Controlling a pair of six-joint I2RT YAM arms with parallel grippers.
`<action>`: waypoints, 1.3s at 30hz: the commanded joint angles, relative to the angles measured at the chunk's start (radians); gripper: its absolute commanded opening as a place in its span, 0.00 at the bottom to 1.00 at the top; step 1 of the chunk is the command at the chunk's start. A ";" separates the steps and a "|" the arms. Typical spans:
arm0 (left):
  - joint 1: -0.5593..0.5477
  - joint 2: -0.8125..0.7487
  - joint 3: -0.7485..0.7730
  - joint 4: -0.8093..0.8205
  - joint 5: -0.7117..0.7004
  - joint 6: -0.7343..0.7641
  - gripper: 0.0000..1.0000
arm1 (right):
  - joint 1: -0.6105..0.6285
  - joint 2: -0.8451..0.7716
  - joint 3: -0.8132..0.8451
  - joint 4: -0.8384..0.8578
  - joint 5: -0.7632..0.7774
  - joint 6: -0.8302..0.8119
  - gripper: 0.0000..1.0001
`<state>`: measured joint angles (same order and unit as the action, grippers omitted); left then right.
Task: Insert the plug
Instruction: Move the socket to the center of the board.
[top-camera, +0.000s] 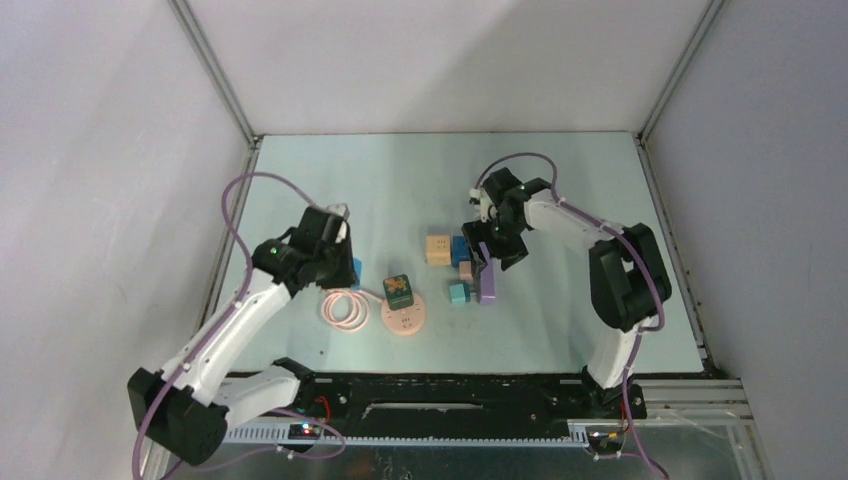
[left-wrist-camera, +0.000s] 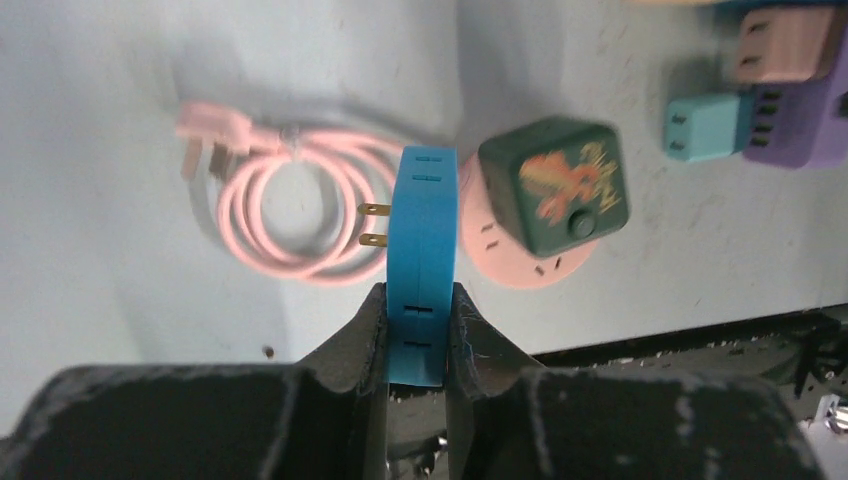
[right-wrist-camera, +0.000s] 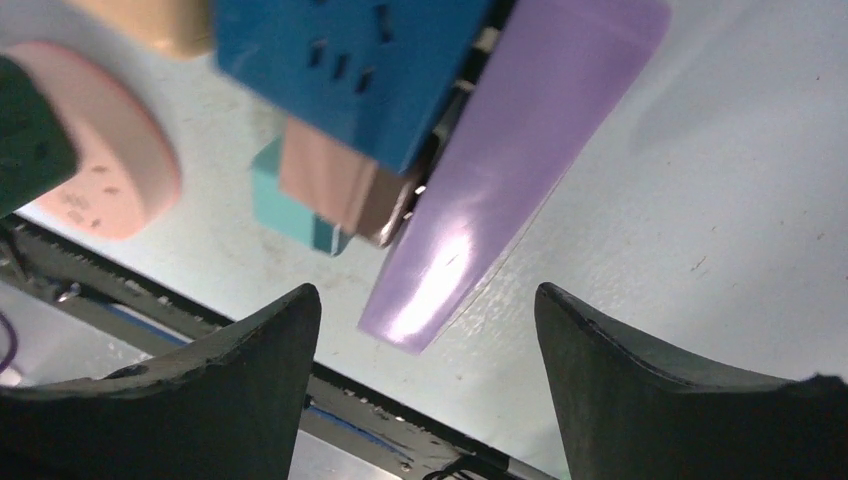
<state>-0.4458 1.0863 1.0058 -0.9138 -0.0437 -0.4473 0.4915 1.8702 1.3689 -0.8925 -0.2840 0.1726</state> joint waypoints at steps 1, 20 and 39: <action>-0.008 -0.096 -0.148 -0.058 0.075 -0.083 0.00 | 0.003 -0.138 0.022 0.012 -0.078 0.010 0.81; -0.186 0.211 -0.372 0.371 0.235 -0.241 0.00 | -0.037 -0.123 0.179 -0.016 -0.322 0.049 0.80; 0.166 0.456 -0.142 0.227 0.071 0.091 0.00 | 0.137 0.324 0.684 0.017 -0.445 0.097 0.77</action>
<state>-0.3374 1.5307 0.8928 -0.6342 0.1310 -0.4168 0.6048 2.0705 1.8114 -0.8722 -0.6926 0.2386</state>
